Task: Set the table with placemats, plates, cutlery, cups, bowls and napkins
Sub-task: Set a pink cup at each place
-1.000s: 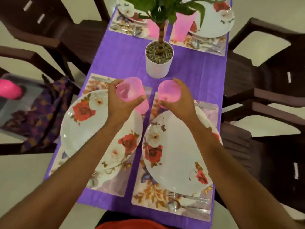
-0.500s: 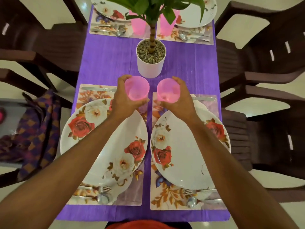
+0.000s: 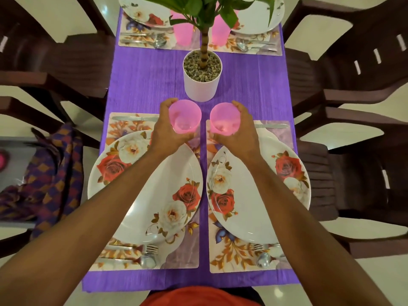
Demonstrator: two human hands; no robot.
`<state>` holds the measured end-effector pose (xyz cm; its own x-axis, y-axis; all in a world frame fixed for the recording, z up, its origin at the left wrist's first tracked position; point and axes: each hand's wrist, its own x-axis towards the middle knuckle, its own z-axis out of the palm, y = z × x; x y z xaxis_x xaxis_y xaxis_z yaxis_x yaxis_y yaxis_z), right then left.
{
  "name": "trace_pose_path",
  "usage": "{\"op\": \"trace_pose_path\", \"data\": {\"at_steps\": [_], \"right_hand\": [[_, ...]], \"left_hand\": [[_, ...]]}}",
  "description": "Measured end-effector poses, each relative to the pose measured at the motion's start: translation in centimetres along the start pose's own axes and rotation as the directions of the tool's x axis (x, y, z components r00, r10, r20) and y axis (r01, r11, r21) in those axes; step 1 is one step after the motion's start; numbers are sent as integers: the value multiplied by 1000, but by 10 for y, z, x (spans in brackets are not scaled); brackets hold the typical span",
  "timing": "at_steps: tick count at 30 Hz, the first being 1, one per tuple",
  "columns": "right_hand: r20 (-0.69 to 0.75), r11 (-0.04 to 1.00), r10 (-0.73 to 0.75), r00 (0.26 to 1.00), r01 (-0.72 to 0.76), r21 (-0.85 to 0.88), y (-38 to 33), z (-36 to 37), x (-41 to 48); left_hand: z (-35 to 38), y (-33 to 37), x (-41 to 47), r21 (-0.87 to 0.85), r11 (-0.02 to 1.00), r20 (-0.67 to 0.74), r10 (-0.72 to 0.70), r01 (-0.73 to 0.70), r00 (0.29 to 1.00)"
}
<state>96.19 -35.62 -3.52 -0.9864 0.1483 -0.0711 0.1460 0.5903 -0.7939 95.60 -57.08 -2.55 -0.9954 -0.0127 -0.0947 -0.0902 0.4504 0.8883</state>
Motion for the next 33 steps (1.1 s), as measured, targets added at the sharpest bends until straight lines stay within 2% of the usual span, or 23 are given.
{"op": "trace_pose_path", "data": {"at_steps": [7,10,12,15,18,21,25,28,33], "right_hand": [[-61,998,62,996,-62,-4,15,-10,-25],[-39,981,125,991,-129,-142,34,-14,-60],[-15,957,92,996,-92,-275,51,-15,-90],[24,897,-10,1000,20,-442,68,-10,-133],[46,866,-56,997,72,-495,67,2,-161],[70,897,-67,995,90,-433,55,16,-177],[96,959,-177,980,193,-206,29,43,-192],[189,961,-264,946,275,-33,-6,69,-203],[400,934,-332,854,358,10,-53,132,-224]], "left_hand": [[-21,-12,-12,4,999,40,-38,38,998],[-29,-24,-32,29,996,4,-80,80,997],[-34,-32,-52,69,993,-13,-98,99,995],[-41,-45,-93,234,970,10,-69,65,998],[-48,-68,-135,477,879,108,-37,-19,994],[-53,-88,-171,614,786,217,-75,-76,973],[-60,-97,-207,669,728,275,-58,-148,960],[-76,-103,-223,644,751,288,-66,-143,955],[-135,-126,-249,564,821,156,2,-91,988]]}}
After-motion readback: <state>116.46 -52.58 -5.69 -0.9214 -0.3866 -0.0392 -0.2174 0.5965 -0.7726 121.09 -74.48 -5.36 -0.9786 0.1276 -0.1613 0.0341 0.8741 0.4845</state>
